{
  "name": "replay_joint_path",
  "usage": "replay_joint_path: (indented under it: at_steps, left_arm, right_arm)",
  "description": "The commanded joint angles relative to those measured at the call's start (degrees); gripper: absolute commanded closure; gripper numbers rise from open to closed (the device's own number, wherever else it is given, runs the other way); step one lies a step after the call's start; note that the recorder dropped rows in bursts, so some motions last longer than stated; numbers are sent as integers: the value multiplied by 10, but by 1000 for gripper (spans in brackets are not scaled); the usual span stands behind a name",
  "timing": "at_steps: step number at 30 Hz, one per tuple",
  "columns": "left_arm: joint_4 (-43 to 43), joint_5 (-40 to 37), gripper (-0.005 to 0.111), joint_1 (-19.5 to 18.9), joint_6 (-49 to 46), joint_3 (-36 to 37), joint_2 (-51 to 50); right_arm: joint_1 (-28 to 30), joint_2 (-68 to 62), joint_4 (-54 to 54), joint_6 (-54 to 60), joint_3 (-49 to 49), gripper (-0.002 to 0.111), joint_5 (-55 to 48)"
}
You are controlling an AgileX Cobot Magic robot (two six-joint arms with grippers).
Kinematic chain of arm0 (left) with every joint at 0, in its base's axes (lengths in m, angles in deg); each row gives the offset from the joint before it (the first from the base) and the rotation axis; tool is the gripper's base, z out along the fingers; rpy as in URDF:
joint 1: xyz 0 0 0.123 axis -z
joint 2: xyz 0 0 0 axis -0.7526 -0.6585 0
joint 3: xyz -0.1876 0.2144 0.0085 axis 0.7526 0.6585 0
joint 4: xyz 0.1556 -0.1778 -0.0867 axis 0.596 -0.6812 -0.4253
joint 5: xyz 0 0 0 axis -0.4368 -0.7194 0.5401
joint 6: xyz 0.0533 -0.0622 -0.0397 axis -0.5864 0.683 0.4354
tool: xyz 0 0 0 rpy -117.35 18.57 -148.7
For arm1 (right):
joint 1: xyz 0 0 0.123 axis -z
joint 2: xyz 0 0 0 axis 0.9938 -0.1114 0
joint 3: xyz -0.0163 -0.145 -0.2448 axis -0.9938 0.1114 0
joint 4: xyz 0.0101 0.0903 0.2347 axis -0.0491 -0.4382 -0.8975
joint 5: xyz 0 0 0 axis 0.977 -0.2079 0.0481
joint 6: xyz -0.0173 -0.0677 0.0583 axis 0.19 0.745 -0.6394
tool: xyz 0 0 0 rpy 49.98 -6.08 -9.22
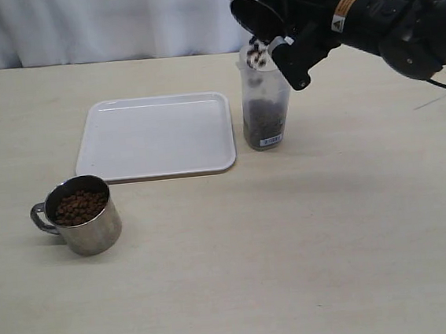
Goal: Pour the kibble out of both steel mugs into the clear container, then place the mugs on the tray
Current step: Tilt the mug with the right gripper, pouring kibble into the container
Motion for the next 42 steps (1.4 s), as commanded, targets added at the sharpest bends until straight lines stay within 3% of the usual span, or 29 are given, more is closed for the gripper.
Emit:
replay_joint_path:
  at_steps: [1,23,42]
  left_arm:
    - [-1,4,107,-1,2,1,2]
    - [0,3,107,-1,2,1,2]
    - [0,3,107,-1,2,1,2]
  right_arm:
    - [0,3,-30,44,-5,104,-23]
    - [0,3,-25,209,-5,104,-36]
    - [-14,12,-43,229,4,104,-43]
